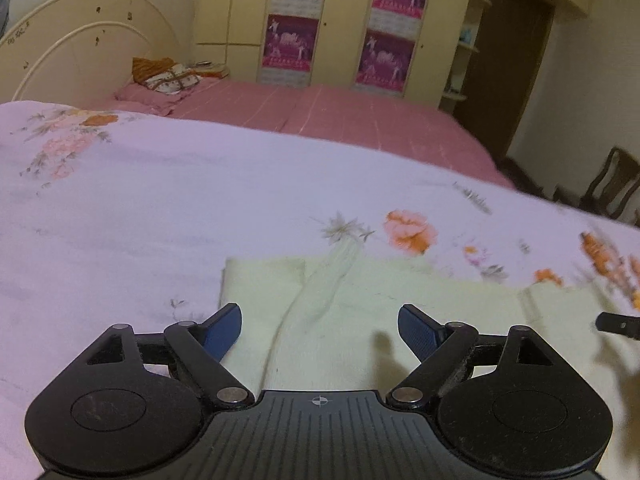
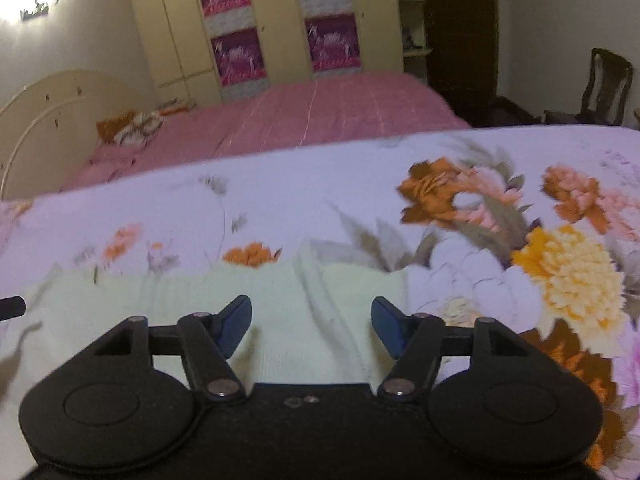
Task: Fold small clothes
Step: 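Open both grippers and smooth the folded sweater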
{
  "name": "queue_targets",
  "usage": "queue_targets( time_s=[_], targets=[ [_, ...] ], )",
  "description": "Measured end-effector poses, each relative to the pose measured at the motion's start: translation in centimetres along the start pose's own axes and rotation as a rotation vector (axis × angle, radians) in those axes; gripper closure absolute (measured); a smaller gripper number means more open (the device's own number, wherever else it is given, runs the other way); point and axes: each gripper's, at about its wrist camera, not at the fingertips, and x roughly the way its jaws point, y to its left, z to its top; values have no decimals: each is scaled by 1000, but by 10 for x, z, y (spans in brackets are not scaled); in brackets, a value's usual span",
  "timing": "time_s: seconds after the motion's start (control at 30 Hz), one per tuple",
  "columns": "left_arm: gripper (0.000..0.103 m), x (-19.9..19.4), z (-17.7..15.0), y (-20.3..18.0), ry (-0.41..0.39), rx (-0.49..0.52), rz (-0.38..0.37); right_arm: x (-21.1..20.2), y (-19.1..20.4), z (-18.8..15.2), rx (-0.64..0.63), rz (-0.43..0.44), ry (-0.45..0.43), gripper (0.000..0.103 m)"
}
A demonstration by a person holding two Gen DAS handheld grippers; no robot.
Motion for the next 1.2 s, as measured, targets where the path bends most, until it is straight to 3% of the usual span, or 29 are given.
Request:
queue_targets(
  time_s=[0.03,0.07,0.1,0.17,0.27,0.4,0.43,0.47,0.53,0.7,0.8,0.9,1.0,1.13,1.2],
  targets=[
    [46,3,-1,-3,11,15,10,5,0,-1,-1,5,16,66],
    [64,8,-2,-4,25,26,24,8,0,0,7,21,25,77],
    [65,8,-5,-3,11,19,39,8,-1,0,11,28,22,91],
    [73,6,-10,-4,-20,30,84,3,-1,-2,-4,-2,-9,98],
    [73,3,-17,-6,-46,34,110,5,-15,-6,20,-120,-21,98],
    [73,-7,-17,-3,-78,-9,128,0,-15,-9,-18,-134,-20,99],
    [73,-15,-16,-2,-99,-19,104,-5,-13,-9,-20,-150,-33,88],
    [73,-23,-16,-6,-115,-2,84,-12,-15,-8,-6,-150,-55,85],
    [73,-40,-20,-19,-139,57,27,-31,-11,-5,21,-62,-103,82],
    [73,-58,-41,-56,-89,174,-106,-46,40,-17,-68,114,-62,82],
    [72,-53,-58,-69,-66,237,-105,-41,71,-35,-116,190,-7,83],
    [72,-46,-67,-65,-67,255,-73,-36,91,-50,-186,193,6,82],
    [72,-54,-65,-54,-62,221,-49,-25,88,-58,-272,92,-15,83],
    [72,-63,-65,-35,-58,165,-23,-30,66,-44,-191,33,-3,82],
    [72,-71,-67,-40,-66,179,-47,-43,65,-46,-143,89,-18,75]
  ],
)
